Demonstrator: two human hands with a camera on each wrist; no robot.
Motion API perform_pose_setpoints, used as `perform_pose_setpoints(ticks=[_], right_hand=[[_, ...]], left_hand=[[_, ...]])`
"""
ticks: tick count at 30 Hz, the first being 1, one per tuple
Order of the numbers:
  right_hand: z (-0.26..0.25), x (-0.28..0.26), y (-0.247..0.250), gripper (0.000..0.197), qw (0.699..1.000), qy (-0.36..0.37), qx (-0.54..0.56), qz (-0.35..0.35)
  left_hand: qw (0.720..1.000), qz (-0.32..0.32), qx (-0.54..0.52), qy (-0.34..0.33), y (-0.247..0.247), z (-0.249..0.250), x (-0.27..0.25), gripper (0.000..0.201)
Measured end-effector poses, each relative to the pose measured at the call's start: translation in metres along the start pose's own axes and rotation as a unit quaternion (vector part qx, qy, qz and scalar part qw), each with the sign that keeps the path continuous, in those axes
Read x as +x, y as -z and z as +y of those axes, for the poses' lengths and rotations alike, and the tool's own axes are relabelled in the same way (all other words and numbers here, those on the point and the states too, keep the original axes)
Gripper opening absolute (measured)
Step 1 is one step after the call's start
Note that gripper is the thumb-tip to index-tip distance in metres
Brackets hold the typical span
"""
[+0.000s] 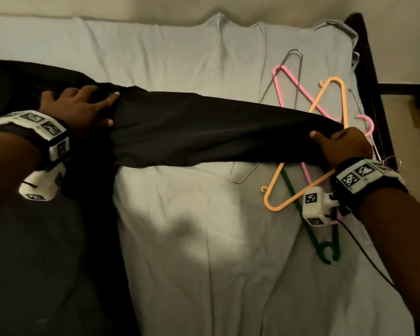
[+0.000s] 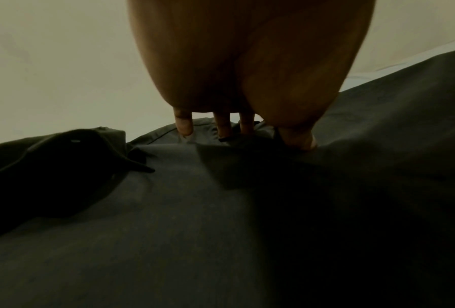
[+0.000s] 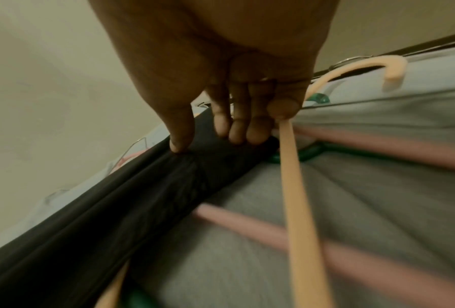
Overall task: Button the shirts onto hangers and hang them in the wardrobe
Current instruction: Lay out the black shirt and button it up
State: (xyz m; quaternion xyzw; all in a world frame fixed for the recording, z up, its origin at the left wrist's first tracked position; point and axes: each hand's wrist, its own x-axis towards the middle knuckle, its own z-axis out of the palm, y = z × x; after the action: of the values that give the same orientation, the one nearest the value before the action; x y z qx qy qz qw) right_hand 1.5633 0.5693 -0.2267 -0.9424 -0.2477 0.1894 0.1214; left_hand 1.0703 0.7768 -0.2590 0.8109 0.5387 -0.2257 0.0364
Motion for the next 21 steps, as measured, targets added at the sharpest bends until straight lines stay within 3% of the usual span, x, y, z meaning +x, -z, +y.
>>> perform_pose_setpoints(ticks=[2,5,10,13,16,19,21], right_hand=[[0.000,-0.007,-0.002,0.063,0.999,-0.014,-0.019,0.036],[0.006,-0.013,-0.008,0.057,0.999,-0.013,-0.036,0.039],[0.009,-0.016,-0.013,0.063,0.999,-0.029,-0.033,0.027],[0.006,-0.012,-0.012,0.068,0.998,-0.037,-0.044,0.000],[0.010,-0.007,-0.008,0.054,0.997,-0.067,-0.012,-0.020],[0.023,-0.012,0.002,0.034,0.998,-0.046,0.045,-0.020],[0.040,-0.022,0.015,0.031,0.990,-0.053,0.118,-0.053]], left_hand=[[1.000,-0.001,-0.009,-0.013,0.000,-0.003,0.005,0.074],[0.998,-0.025,-0.022,-0.060,-0.013,-0.016,0.020,0.078],[0.999,-0.040,0.007,0.009,0.003,0.000,0.004,0.072],[0.998,-0.057,-0.008,0.011,0.012,0.005,0.000,0.071],[0.998,-0.063,-0.011,0.006,0.013,0.006,-0.001,0.071],[0.998,-0.070,-0.003,0.003,0.019,0.011,-0.003,0.071],[0.996,-0.088,0.000,0.000,0.025,0.012,-0.004,0.073]])
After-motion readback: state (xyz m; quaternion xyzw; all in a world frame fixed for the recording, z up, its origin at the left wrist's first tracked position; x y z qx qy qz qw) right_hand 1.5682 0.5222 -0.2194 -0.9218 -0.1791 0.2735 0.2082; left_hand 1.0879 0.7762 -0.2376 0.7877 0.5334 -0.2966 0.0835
